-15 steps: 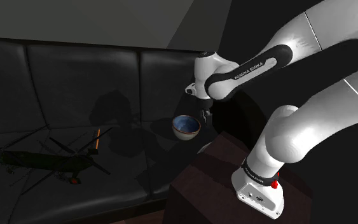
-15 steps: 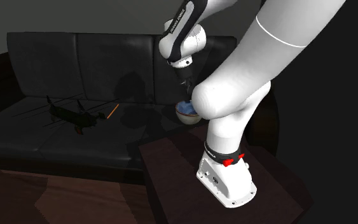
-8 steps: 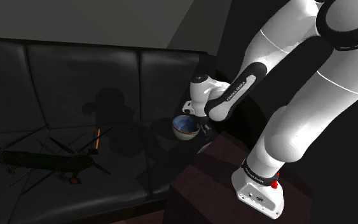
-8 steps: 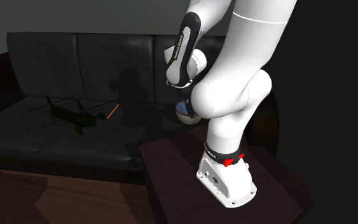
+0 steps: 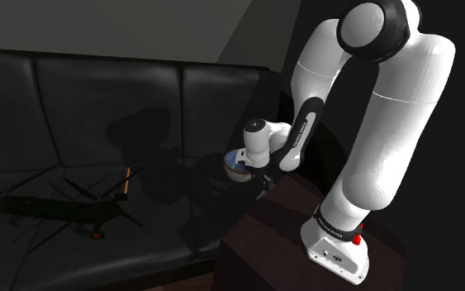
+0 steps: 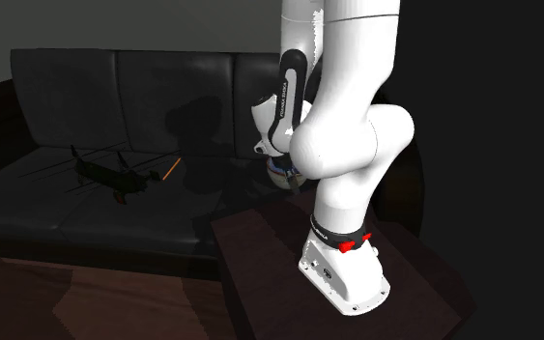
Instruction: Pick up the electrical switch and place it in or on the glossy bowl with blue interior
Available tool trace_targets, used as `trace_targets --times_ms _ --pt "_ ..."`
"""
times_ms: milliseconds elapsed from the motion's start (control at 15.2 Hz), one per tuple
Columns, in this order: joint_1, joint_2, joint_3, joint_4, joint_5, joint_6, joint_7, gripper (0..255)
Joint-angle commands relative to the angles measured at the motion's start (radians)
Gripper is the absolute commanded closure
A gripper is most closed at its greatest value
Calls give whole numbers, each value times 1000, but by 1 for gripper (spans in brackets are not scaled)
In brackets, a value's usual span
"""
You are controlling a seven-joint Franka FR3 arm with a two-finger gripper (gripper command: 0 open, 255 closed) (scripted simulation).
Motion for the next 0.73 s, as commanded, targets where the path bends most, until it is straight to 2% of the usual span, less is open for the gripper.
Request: trace_targets --times_ms 0,198,660 --pt "1 45 -20 9 -52 26 37 0" --pt "9 102 -48 29 -118 63 92 0" --pt "13 102 -51 29 -116 64 90 0"
